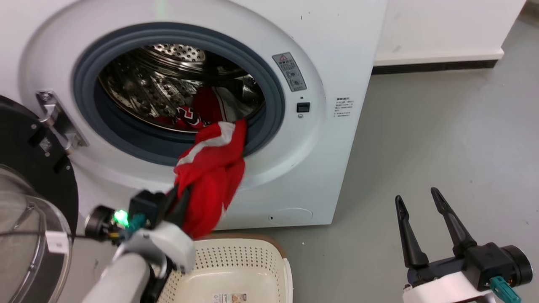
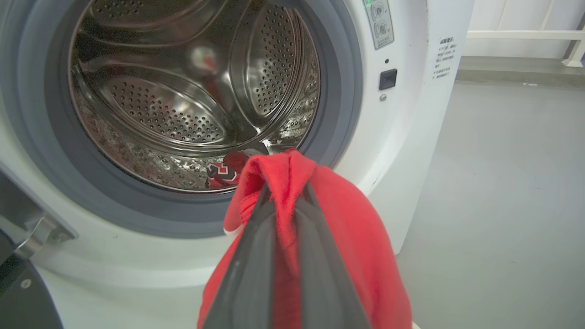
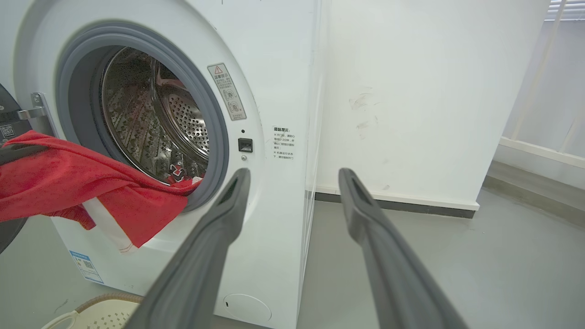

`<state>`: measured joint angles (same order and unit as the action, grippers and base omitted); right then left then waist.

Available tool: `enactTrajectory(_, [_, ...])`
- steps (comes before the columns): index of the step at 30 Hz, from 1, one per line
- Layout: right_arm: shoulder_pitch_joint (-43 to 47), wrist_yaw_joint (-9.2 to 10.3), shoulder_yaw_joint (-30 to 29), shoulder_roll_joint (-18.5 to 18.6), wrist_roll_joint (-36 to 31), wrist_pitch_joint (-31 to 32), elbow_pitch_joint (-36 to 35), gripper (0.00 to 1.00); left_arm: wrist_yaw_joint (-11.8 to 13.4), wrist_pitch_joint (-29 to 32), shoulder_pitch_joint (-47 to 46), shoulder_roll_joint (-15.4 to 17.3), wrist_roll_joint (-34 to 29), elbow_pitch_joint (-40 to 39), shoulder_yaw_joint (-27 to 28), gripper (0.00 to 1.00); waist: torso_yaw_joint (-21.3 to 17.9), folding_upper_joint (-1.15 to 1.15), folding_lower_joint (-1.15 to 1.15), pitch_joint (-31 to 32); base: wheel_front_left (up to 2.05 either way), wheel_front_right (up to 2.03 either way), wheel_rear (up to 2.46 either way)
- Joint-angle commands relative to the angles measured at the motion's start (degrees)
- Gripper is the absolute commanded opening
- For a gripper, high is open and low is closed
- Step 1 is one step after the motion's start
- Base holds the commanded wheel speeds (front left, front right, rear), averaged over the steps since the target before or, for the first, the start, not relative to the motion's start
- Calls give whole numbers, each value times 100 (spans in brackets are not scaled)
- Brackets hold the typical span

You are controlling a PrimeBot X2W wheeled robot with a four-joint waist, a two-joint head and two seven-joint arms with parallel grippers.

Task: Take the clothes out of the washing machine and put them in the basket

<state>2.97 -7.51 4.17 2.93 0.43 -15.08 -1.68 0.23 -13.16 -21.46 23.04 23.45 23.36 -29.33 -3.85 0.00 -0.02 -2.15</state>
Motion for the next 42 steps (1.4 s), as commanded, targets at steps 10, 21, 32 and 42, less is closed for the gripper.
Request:
enactTrajectory(10, [88,4,12,-10,-13,-14,2,100,300,488,1210,159,157,-1217,-242,0,63,0,2,66,0,0,0])
enactTrajectory(21, [-126,4,25,-10,-68,-14,-44,100,177,353,1550,-114,371,-694,-449,0,-132,0,2,-313,0,0,0])
enactTrajectory(32, [-601,5,-1,-10,-81,-14,-160,100,-165,26,776,-563,433,882,-514,0,-272,0,2,-1237,0,0,0])
enactTrajectory(42, [-1088,4,-127,-9,9,-14,-303,100,-402,-176,-342,-851,120,2397,-643,0,-360,0,2,-2254,0,0,0])
